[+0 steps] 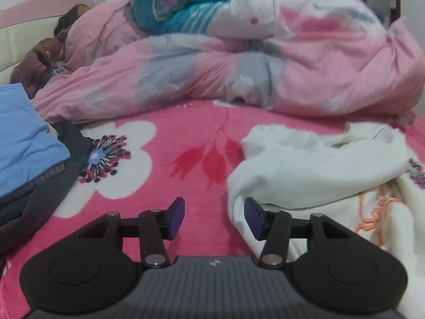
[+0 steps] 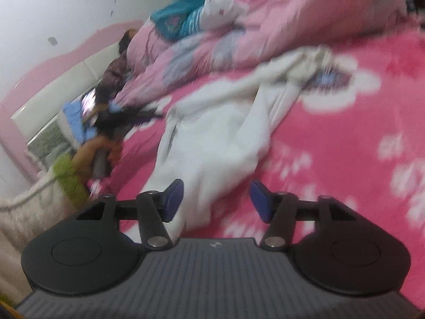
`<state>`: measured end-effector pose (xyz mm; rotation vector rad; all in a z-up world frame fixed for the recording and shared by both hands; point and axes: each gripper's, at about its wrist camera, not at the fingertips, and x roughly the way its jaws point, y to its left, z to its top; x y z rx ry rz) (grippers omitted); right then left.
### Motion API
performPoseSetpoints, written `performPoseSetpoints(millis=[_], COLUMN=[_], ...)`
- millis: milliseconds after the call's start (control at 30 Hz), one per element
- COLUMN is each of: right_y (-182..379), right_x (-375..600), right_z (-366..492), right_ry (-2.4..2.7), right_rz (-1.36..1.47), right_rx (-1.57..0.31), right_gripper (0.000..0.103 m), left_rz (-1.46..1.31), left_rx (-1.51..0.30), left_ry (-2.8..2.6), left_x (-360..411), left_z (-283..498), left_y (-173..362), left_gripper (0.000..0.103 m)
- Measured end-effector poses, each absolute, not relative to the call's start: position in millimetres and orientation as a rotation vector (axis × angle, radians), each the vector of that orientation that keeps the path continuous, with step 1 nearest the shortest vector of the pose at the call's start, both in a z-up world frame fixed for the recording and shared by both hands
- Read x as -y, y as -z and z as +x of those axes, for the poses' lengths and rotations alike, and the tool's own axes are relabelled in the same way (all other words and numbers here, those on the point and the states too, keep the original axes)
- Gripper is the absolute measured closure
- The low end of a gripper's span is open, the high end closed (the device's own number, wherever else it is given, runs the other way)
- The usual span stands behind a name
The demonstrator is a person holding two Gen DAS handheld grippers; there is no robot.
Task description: Fold clothes
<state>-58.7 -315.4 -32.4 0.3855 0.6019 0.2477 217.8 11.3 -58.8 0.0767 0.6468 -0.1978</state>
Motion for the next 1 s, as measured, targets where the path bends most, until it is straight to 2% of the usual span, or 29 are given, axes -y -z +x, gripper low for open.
performPoseSetpoints(millis=[67,200,367,533,567,600,633,700,1000], right_y=[19,15,48,81,85,89,91,93,74], right_x=[324,345,368,368,364,361,365,377,434], right_z=[-40,32,142,210,218,226,231,233,177], right_ry=[-0.203,-0.124,0.006,0.000,0.010,0.019,0.034,0.051,0.122], right_rz=[0.353,0.314,0.254,0.187,0.147,0.108,0.137,0.227,0.584], right_rx=[-0.579,-0.574,-0.662,-0.712,-0.703,-0.694,-0.697,-0.676,-0.412], right_gripper=[0.043,0.042,0.045,0.049,0.051,0.068,0.080,0.087,0.091], left_rz=[0.062,0.111,0.179,0.247,0.260,0.252,0.238,0.211,0.054], left_rx=[-0.638,-0.641,-0.633,-0.625,-0.623,-0.618,-0.608,-0.588,-0.556], left_ry=[0.260,0.350,0.364,0.377,0.379,0.378,0.374,0.367,0.276], left_x=[-8,20,46,72,77,77,76,73,46], left_z=[213,213,227,241,244,246,246,246,253], left_y=[56,62,78,95,98,99,100,100,92], left_gripper=[0.046,0.046,0.046,0.046,0.046,0.046,0.046,0.048,0.051])
